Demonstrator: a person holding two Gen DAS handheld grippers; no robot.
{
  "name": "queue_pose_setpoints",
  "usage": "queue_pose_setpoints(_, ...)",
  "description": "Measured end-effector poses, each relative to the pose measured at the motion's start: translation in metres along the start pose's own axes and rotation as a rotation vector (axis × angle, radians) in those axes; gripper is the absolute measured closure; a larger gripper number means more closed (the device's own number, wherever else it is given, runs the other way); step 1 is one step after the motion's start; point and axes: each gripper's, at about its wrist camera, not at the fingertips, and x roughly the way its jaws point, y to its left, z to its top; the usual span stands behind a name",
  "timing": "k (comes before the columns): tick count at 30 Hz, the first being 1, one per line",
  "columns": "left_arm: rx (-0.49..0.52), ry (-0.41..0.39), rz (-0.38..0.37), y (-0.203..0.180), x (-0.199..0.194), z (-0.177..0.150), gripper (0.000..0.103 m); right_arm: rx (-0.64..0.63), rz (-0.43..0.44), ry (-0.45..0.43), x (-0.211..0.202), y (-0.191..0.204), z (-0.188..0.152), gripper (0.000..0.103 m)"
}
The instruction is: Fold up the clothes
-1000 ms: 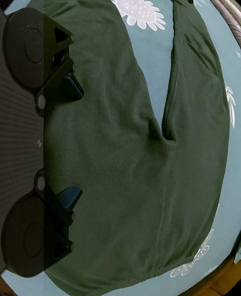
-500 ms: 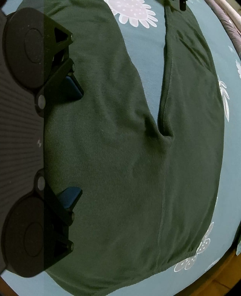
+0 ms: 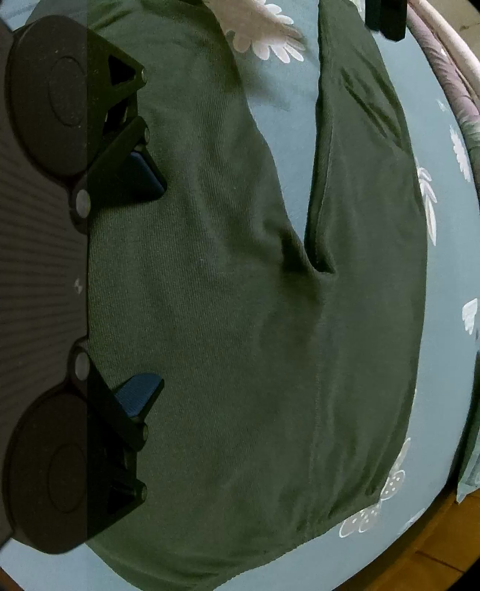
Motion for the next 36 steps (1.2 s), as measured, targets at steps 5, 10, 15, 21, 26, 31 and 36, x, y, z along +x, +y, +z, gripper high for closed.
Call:
queue_pose_setpoints(5,-0.039,0.069,-0.076,-0.056,0.022,-0.024,0.008,-0.034,0.027,-0.043,0.0,-0.008,-0.002,0.0)
queue_pose_setpoints(10,-0.106,0.097,-0.101,-0.072,0.031,-0.041,0.008,-0.055,0.047,-0.068,0.0,-0.01,-0.002,0.0)
queue_pose_setpoints(15,-0.162,0.163,-0.072,-0.068,0.051,-0.05,0.008,-0.024,0.047,-0.143,-0.019,-0.024,-0.008,0.0)
queue_pose_setpoints(21,-0.178,0.195,-0.022,-0.07,0.062,-0.046,0.008,0.074,-0.036,-0.281,-0.036,-0.072,-0.008,0.0)
queue_pose_setpoints(26,-0.138,0.128,-0.118,-0.096,0.073,0.004,0.008,0.129,-0.077,-0.297,-0.02,-0.117,-0.004,0.0)
queue_pose_setpoints(31,-0.057,0.112,-0.272,-0.144,0.116,0.06,0.008,0.124,-0.074,-0.317,-0.004,-0.144,-0.021,0.0)
queue_pose_setpoints(36,-0.003,0.155,-0.334,-0.188,0.185,0.101,0.008,0.168,-0.043,-0.376,-0.015,-0.16,-0.034,0.0)
